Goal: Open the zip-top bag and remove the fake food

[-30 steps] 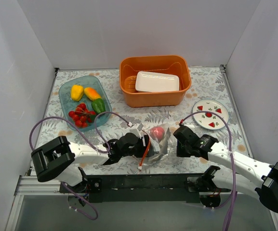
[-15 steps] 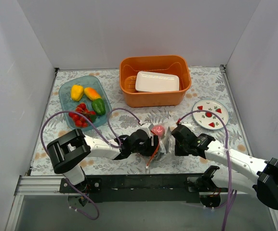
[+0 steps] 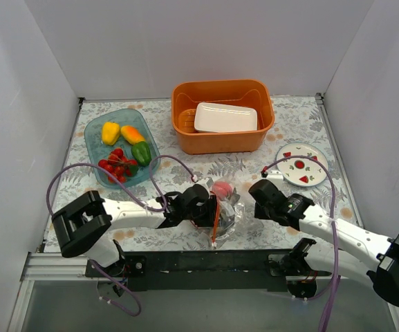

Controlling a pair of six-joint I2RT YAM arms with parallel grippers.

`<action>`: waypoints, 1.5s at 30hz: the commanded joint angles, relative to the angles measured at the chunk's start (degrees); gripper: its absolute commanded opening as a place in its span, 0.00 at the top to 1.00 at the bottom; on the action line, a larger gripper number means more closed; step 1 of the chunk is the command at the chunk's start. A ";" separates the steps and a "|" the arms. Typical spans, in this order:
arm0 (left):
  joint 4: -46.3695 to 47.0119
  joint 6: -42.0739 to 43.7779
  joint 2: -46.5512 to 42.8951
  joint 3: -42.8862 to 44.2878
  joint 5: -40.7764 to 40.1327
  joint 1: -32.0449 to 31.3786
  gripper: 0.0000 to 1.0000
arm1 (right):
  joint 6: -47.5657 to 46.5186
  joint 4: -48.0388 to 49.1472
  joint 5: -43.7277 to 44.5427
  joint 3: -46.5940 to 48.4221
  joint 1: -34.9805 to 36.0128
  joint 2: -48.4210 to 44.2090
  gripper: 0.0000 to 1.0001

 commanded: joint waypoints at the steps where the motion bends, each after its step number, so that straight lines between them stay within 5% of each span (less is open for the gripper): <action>1: -7.83 -4.11 -5.59 -0.60 6.45 3.02 0.80 | 2.24 -0.92 7.93 -0.85 0.02 -2.77 0.99; 9: -10.55 -5.34 -10.34 -1.65 18.68 9.61 0.79 | -0.92 2.07 9.78 -0.68 0.55 -3.22 0.99; 13: -10.64 -6.92 -10.61 -2.19 22.99 14.26 0.78 | -0.40 0.93 16.37 0.73 6.25 -2.07 0.99; 22: -23.98 1.68 -2.52 7.74 24.39 14.80 0.76 | 5.23 -6.89 25.08 4.07 12.85 2.76 0.99; 32: -39.37 13.45 4.60 19.08 20.89 15.77 0.75 | 1.89 -3.73 27.89 3.19 16.02 -1.27 0.99; 45: -44.48 18.83 0.74 18.92 21.59 16.73 0.78 | 3.46 -6.97 28.51 2.84 15.84 -8.39 0.99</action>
